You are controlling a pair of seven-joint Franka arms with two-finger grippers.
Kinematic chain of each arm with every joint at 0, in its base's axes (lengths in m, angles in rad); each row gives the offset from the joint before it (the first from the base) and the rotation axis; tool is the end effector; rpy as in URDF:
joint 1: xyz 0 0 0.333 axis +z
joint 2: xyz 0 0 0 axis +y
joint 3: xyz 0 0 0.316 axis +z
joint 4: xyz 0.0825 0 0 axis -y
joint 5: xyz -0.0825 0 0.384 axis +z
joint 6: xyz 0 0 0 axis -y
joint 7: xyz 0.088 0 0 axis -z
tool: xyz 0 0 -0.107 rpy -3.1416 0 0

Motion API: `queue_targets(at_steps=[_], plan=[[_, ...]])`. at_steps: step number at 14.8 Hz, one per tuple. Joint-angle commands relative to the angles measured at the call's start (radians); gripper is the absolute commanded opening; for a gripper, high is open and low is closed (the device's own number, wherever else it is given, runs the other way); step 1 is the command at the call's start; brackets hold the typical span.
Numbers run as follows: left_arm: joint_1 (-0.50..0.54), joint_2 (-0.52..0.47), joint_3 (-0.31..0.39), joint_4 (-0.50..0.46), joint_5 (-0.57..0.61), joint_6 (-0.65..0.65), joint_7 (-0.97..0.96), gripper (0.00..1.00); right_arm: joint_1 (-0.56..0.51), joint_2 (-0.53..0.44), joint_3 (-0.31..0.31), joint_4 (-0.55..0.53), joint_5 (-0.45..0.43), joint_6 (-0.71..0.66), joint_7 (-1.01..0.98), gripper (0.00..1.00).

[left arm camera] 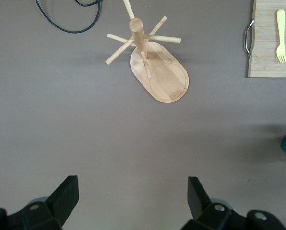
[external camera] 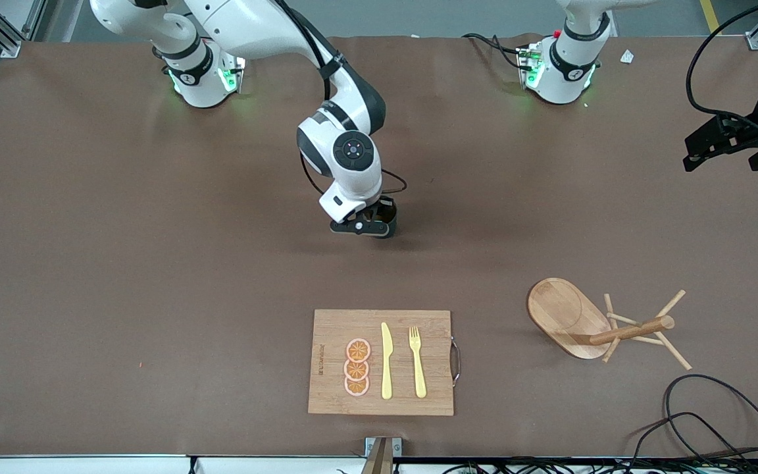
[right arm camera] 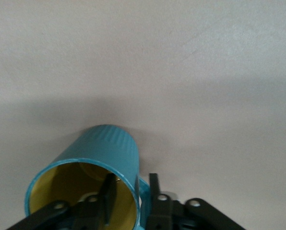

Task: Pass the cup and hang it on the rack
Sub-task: 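Carry the teal mug with the right gripper toward the table middle, then set the mug down and open the right gripper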

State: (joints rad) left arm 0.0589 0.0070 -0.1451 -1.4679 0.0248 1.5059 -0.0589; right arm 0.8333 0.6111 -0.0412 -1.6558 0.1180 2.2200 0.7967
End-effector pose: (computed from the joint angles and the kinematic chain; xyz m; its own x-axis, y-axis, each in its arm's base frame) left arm 0.5485 -0.0443 0.6632 0.9991 -0.0256 0.0324 -0.0249 -0.9995 -0.0218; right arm 0.4723 0.4885 0.2509 0.9942 -0.0704 -0.0814 -0.0717 -0.9974 -0.0124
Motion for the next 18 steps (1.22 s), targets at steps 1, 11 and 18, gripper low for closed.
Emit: queue_targets(at_steps=[1, 11, 18], plan=[[0.004, -0.001, -0.002, 0.0, -0.02, 0.007, 0.008, 1.0, 0.001, -0.005, -0.006, 0.042, 0.012, -0.017, -0.004, 1.0], [-0.023, 0.04, -0.013, 0.003, -0.02, 0.049, -0.013, 1.0, -0.195, -0.162, -0.012, 0.09, 0.011, -0.356, -0.337, 1.0], [-0.2, 0.149, -0.013, 0.001, -0.003, 0.112, -0.188, 1.0, -0.52, -0.306, -0.019, 0.09, -0.081, -0.568, -0.674, 1.0]])
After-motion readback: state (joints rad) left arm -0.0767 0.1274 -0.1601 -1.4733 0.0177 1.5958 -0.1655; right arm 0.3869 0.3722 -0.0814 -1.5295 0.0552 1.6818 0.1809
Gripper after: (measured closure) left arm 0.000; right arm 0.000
